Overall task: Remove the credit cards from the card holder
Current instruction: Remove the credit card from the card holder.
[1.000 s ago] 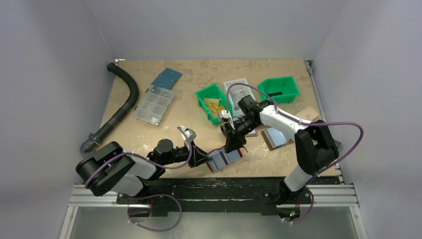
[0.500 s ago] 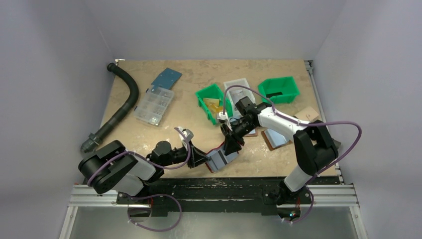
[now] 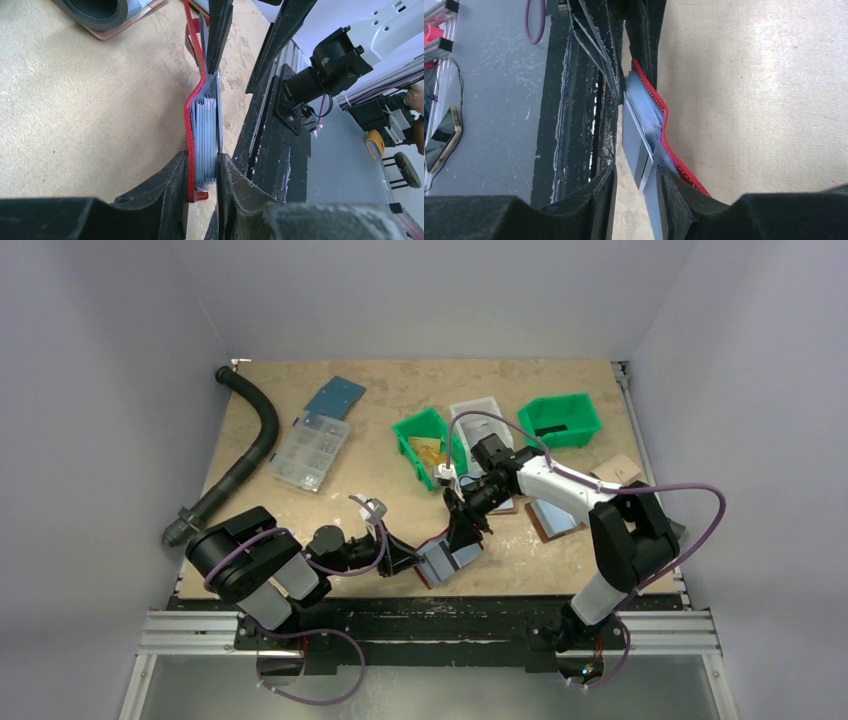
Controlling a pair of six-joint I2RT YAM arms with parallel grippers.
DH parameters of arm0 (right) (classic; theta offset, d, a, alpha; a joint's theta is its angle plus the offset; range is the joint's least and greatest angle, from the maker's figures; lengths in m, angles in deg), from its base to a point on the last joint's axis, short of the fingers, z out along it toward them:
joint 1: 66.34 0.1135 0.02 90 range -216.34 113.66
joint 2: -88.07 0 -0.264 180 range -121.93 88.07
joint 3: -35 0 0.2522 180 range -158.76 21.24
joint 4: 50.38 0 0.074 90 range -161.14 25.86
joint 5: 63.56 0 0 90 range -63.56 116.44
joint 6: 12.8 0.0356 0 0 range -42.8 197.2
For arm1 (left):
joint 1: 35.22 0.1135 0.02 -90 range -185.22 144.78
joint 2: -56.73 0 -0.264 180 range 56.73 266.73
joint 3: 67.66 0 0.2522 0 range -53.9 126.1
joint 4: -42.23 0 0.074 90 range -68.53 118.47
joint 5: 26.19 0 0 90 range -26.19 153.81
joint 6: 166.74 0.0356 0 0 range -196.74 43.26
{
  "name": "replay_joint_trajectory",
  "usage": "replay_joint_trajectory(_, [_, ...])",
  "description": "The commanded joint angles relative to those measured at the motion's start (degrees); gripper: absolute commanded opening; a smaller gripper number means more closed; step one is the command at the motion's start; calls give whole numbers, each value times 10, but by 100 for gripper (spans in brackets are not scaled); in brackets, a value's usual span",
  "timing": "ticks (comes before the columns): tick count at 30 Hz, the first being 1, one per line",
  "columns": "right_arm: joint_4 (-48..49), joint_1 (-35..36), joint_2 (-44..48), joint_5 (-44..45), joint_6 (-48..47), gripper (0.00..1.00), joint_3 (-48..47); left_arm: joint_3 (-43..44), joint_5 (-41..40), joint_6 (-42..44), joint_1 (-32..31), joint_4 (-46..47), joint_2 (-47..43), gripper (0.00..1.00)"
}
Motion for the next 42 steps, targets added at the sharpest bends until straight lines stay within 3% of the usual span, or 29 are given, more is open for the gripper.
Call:
replay_joint_trajectory(1, [58, 2, -4, 7, 52, 43, 7, 3, 10, -17, 0, 109, -6, 0])
replay_joint_trajectory(18, [67, 10, -33, -17, 88, 36, -1, 10, -35, -30, -1, 82, -22, 0])
replay_joint_trajectory(23, [62, 10, -35, -21, 84, 22, -6, 7, -39, -30, -2, 81, -26, 0])
replay_joint_trajectory(26, [57, 10, -34, -28, 78, 3, -10, 5, -41, -26, -1, 71, -34, 0])
replay_joint_trajectory(29, [55, 9, -31, -27, 74, 0, -11, 2, -42, -19, -1, 57, -47, 0])
replay_joint_trajectory(42, [35, -4, -11, -7, 47, 0, -16, 20, -38, 84, 0, -220, -189, 0])
